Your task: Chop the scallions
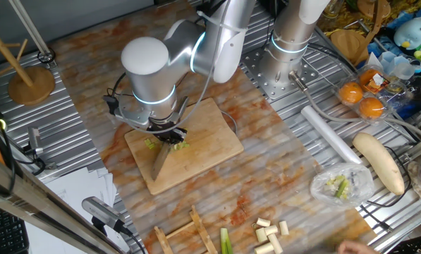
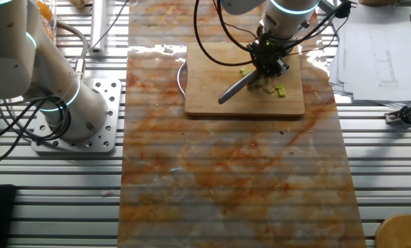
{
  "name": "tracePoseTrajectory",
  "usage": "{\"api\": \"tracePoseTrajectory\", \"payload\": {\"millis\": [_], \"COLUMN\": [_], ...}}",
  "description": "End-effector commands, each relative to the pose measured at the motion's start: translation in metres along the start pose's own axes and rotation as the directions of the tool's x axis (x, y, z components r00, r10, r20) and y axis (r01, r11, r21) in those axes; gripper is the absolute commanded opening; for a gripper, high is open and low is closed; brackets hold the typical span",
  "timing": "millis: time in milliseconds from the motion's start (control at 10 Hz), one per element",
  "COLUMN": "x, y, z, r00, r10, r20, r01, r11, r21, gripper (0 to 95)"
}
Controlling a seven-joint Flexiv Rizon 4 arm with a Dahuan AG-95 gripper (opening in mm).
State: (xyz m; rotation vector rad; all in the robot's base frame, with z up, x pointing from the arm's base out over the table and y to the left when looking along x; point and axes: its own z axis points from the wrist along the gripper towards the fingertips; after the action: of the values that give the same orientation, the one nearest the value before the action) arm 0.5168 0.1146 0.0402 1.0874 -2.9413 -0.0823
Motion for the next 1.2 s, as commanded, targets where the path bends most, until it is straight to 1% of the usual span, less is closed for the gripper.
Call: {"api": "tracePoseTrajectory", "payload": {"millis": [100,500,600,700,900,1100,1200], "x": [-0.006,0.0,0.002,0.005,0.013,0.021,0.026], "y": [0.004,0.008,0.008,0.008,0.01,0.011,0.012], "z": [-0.005,0.001,-0.002,-0.002,0.003,-0.003,-0.003], "r00": [1.0,1.0,1.0,0.999,0.999,0.998,0.997], "r10": [-0.008,-0.012,-0.021,-0.027,-0.04,-0.062,-0.07], "r20": [-0.013,-0.011,-0.016,-0.018,-0.018,-0.031,-0.033], "r01": [0.008,0.012,0.021,0.027,0.041,0.063,0.07], "r11": [1.0,1.0,1.0,0.999,0.999,0.998,0.997], "r21": [0.012,0.02,0.022,0.022,0.026,0.027,0.025], "gripper": [0.0,0.0,0.0,0.0,0.0,0.0,0.0]}}
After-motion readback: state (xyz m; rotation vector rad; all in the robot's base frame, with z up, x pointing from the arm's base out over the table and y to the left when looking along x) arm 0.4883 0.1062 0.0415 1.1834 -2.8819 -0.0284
